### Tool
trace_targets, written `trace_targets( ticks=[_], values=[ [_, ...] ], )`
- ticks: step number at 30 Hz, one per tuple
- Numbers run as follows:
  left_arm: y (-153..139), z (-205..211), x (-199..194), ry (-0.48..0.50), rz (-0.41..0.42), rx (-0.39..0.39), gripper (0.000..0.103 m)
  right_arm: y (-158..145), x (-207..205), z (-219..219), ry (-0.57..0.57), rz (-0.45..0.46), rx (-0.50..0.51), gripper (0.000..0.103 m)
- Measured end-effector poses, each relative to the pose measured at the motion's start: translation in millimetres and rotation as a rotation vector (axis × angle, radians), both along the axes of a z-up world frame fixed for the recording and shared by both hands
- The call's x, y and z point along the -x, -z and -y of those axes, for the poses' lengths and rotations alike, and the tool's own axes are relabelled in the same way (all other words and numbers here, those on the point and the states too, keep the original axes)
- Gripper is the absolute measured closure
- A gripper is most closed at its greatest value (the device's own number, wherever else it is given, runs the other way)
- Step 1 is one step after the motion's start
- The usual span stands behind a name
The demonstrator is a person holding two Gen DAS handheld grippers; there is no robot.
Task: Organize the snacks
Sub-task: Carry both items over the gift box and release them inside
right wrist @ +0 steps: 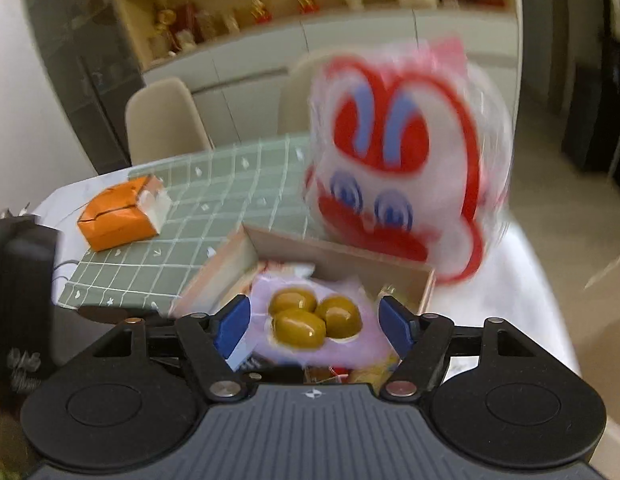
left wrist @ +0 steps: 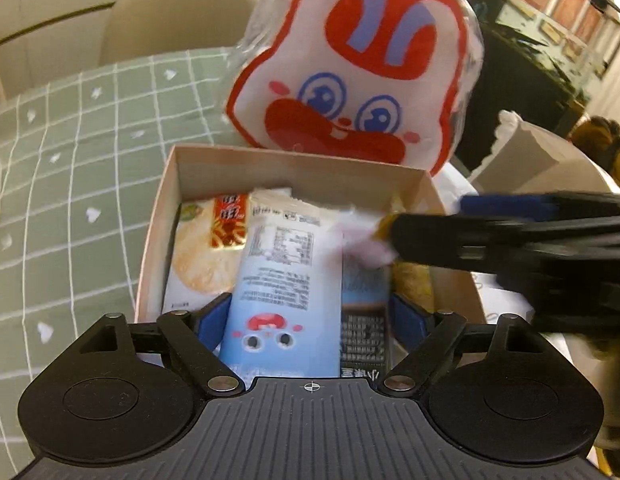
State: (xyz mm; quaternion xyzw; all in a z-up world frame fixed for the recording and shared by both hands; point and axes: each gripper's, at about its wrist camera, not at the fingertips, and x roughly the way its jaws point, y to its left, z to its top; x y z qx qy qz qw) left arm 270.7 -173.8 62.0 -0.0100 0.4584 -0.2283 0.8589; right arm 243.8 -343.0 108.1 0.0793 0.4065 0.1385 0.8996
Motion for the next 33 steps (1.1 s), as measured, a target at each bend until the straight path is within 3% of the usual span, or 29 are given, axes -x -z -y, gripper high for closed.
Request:
trace_targets(
  ticks=[2, 6, 10, 13, 18, 21, 24, 29, 33],
  values=[
    [-6, -8, 5, -0.004, 0.027, 0.007, 0.025, 12, -7, 4, 0.026, -0.02, -0.036, 0.031],
    [-27, -25, 20, -0.078, 0.147, -0.052, 0.025, 13, -3, 5, 0.03, 0.015, -0.062, 0.031],
    [-42, -50, 50, -0.166, 0.182, 0.025, 0.027, -3, 14, 10, 0.082, 0.083, -0.031, 0.031],
    [-43, -59, 84, -0.176, 0.205, 0.057, 0.027, -8, 43, 12, 0.115, 0.104, -0.012, 0.031],
    [-17, -64, 157, -0.17, 0.186, 0.034, 0.027, 7, 129, -2, 0.182, 0.146, 0.106, 0.025],
    [6, -63, 201, -0.185, 0.192, -0.01, 0.027, 27, 171, -20, 0.152, 0.103, 0.217, 0.025],
    [27, -58, 233, -0.249, 0.189, -0.055, 0.027, 52, 205, -27, 0.122, 0.055, 0.229, 0.025],
    [45, -56, 253, -0.359, 0.208, -0.065, 0.027, 90, 219, -25, 0.056, -0.034, 0.189, 0.022],
    [53, -35, 256, -0.35, 0.263, -0.184, 0.026, 93, 216, -32, 0.027, -0.001, 0.227, 0.011]
  ],
)
